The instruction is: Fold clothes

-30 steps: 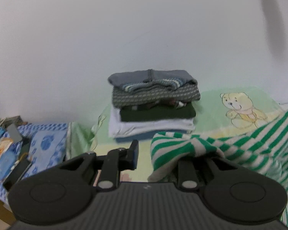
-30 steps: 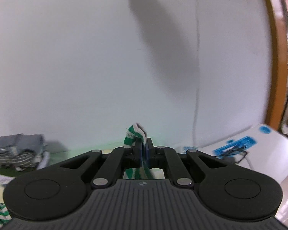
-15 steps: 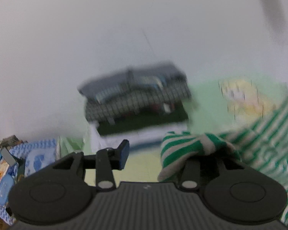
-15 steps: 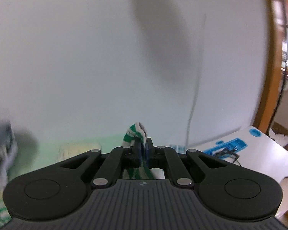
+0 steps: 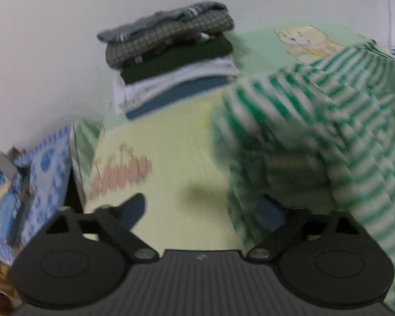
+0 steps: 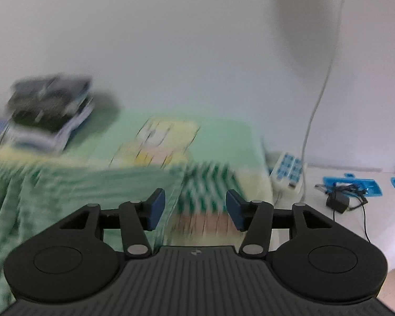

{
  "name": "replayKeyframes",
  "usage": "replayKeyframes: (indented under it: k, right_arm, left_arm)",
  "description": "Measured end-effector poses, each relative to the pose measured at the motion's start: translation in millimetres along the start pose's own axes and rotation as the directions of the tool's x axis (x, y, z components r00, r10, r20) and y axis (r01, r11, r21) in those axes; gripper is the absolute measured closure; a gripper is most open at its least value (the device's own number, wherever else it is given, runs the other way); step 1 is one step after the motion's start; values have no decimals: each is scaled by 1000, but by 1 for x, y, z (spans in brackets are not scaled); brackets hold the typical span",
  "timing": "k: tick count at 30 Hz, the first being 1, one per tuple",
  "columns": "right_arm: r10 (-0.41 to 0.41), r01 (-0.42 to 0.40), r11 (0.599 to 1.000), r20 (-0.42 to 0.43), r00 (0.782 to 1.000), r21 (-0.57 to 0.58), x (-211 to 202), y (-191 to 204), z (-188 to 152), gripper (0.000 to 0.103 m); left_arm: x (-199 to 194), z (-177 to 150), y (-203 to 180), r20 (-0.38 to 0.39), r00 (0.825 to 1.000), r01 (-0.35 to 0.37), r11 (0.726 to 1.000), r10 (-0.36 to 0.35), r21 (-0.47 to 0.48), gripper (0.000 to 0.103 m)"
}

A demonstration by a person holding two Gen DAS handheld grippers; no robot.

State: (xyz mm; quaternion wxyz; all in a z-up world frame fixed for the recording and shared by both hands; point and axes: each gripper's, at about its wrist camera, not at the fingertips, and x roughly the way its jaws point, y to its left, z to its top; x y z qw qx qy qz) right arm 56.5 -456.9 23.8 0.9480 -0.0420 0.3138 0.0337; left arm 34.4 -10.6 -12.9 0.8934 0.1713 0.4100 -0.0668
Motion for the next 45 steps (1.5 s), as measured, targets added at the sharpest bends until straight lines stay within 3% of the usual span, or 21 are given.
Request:
replayKeyframes:
  k: [5, 10, 13, 17, 20, 23, 28, 33, 38, 40, 41, 45]
  right_arm:
    - [-26, 20, 976, -27, 999, -215, -11, 29, -37, 48]
    - [-58, 32, 907, -48, 997, -421, -22, 58, -73, 45]
    - [-61, 38, 874, -33, 998, -485, -15, 69, -83, 45]
    - [-51, 37, 827, -10, 999, -561, 2, 71, -83, 45]
    - [-17, -10, 818, -41, 999, -575, 16, 63, -80, 45]
    - [21, -64, 801, -79, 997, -595, 25, 52, -78, 45]
    - [113, -142, 751, -86, 990, -645, 15, 33, -82, 43]
    - [158, -168, 693, -80, 984, -701, 30, 31, -80, 43]
    - [213, -205, 627, -88, 973, -751, 47, 41, -75, 43]
    - [231, -223, 609, -98, 968, -761, 53, 45, -75, 50]
    - [246, -244, 609, -113, 963, -755, 55, 46, -74, 61]
    - [277, -290, 614, -144, 950, -734, 55, 47, -73, 80]
  left_arm:
    - [-26, -49, -16, -56, 993, 107, 994, -108, -8, 7]
    - [-48, -79, -47, -79, 953, 294, 956, -294, -7, 8]
    - [-57, -88, -64, -81, 936, 341, 939, -343, -36, 11]
    - [-59, -87, -83, -89, 938, 329, 942, -335, -70, 12]
    - [-55, -83, -94, -106, 940, 311, 943, -323, -117, 13]
    - [-62, -78, -96, -100, 930, 330, 924, -353, -195, 12]
    - [-92, -80, -99, -63, 962, 248, 945, -267, -215, 2]
    - [-75, -81, -113, -111, 977, 153, 960, -183, -235, 2]
    - [-58, -81, -117, -153, 974, 122, 959, -164, -256, 3]
    - [-55, -79, -122, -154, 975, 116, 961, -158, -250, 7]
    - [-53, -79, -122, -159, 975, 113, 960, -158, -257, 13]
    - [-46, -74, -125, -158, 966, 146, 938, -203, -315, 24]
